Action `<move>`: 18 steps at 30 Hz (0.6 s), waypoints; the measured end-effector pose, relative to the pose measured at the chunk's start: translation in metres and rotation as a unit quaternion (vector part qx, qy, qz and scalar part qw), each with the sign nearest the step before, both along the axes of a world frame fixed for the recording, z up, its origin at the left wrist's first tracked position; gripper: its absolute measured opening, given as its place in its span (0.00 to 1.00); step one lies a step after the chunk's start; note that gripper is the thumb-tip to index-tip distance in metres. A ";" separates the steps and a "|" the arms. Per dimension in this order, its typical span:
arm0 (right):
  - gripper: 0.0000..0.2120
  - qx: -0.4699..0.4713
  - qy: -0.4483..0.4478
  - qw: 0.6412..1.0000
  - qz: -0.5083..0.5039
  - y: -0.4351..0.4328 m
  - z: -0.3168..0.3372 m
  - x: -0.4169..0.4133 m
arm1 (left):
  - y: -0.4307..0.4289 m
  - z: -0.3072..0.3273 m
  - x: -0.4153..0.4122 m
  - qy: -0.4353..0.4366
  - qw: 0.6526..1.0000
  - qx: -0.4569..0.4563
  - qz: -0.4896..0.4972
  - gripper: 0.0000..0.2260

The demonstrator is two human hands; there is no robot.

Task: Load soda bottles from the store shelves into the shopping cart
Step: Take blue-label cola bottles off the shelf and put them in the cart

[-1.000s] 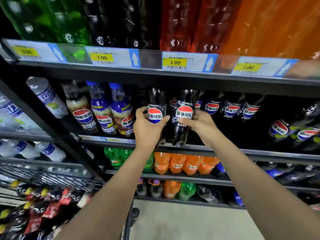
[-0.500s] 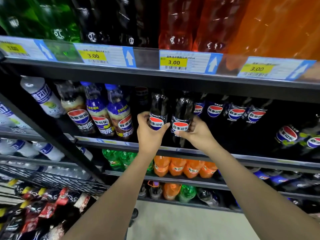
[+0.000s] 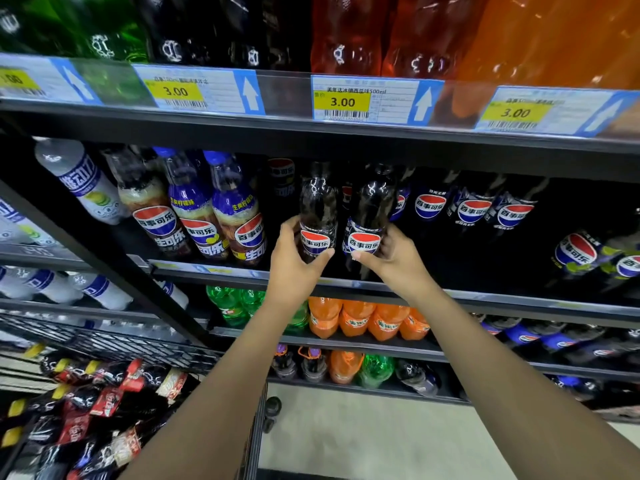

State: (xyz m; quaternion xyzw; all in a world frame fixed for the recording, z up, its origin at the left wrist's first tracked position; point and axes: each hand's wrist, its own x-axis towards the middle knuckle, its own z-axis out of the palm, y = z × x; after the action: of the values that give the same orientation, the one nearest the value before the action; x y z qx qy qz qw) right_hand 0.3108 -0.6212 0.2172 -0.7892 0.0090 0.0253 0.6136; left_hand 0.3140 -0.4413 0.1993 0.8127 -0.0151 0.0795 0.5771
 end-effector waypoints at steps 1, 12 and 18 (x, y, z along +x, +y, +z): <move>0.29 -0.010 -0.001 1.000 -0.003 0.001 0.000 0.000 | 0.003 0.000 0.000 0.003 1.000 0.012 -0.008 0.31; 0.25 -0.182 -0.059 0.972 -0.136 0.022 -0.005 -0.007 | 0.001 0.000 0.011 -0.020 0.996 0.079 0.030 0.30; 0.25 -0.214 -0.075 0.967 -0.119 0.027 -0.005 0.006 | 0.004 0.002 0.023 -0.017 0.995 0.095 0.041 0.30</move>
State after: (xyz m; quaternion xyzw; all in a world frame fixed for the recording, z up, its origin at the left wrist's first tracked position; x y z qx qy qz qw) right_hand 0.3170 -0.5940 0.2119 -0.8950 0.0624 -0.1098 0.4278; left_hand 0.3367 -0.4372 0.2008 0.8622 0.0011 0.1148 0.4934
